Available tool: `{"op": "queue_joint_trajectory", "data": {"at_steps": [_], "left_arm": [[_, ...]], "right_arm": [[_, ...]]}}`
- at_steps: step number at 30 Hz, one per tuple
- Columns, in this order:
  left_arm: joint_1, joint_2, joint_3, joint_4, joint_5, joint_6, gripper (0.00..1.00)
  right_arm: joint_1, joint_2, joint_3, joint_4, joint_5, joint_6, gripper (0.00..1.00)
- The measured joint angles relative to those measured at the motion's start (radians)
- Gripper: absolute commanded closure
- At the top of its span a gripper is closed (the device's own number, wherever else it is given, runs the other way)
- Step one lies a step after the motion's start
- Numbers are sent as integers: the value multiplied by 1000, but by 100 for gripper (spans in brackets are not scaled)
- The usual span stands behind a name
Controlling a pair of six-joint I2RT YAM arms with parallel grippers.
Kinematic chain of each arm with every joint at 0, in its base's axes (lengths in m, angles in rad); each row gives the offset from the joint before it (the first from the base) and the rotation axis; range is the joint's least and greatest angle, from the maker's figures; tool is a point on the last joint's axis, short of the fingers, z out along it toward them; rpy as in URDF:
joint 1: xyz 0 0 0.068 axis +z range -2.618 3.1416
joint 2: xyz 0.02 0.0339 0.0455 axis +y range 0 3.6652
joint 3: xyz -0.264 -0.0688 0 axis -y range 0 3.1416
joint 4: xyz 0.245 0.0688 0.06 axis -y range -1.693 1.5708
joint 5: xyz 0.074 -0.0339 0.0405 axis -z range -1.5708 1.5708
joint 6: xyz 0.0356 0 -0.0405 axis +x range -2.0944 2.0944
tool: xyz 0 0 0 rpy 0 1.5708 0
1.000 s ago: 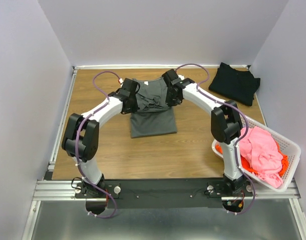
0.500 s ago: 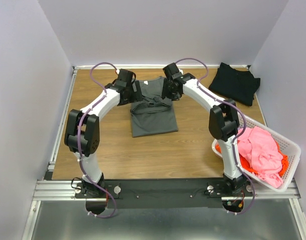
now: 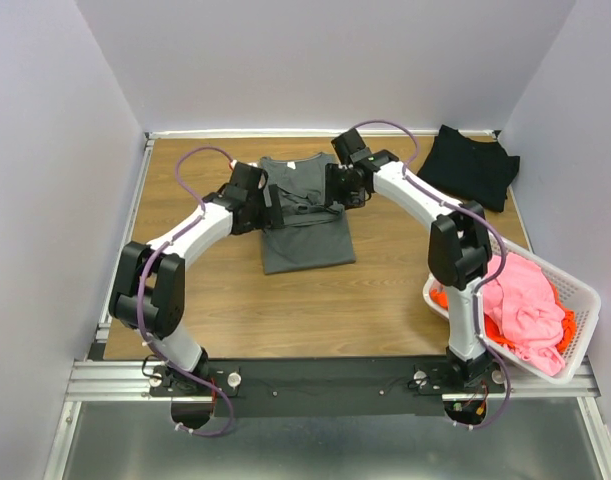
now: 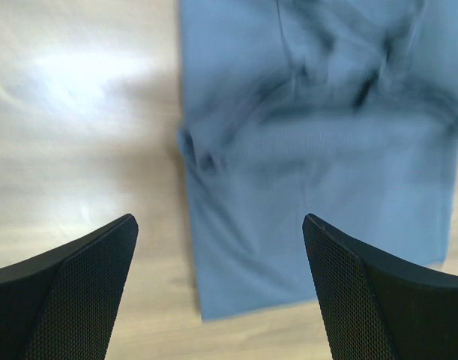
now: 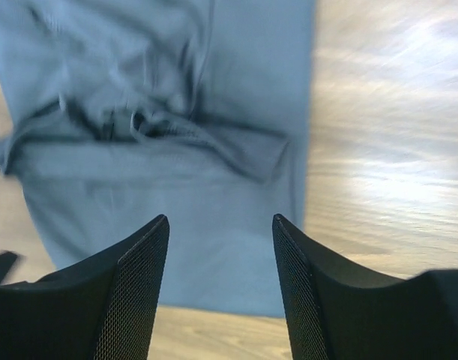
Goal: Fold and stack the t-shirts
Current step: Fold the tshirt
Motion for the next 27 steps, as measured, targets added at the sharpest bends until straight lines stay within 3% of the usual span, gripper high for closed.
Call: {"op": "queue_joint_trajectory", "data": {"at_steps": [4, 13, 27], "left_arm": [[-71, -31, -77, 40, 35, -22, 2], [-259, 26, -79, 177, 82, -46, 2], [-325, 99, -151, 278, 89, -25, 2]], "right_arm": [[4, 19, -15, 2, -88, -16, 37], [12, 114, 3, 6, -180, -18, 38], [12, 238, 144, 2, -171, 8, 39]]}}
